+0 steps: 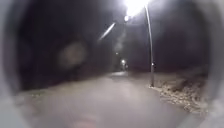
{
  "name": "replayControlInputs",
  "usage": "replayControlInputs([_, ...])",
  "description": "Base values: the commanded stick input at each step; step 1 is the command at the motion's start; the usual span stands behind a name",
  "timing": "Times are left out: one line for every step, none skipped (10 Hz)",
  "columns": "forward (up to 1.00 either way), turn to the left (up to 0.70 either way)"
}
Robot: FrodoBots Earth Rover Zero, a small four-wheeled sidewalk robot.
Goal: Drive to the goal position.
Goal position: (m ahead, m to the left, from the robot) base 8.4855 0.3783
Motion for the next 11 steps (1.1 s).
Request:
replayControlInputs([0.85,0.0])
replayControlInputs([0.85,0.0])
replayControlInputs([0.85,0.0])
replayControlInputs([0.85,0.0])
replayControlInputs([0.85,0.0])
replayControlInputs([0.85,0.0])
replayControlInputs([0.85,0.0])
replayControlInputs([0.85,0.0])
replayControlInputs([0.85,0.0])
replayControlInputs([0.85,0.0])
replayControlInputs([0.85,0.0])
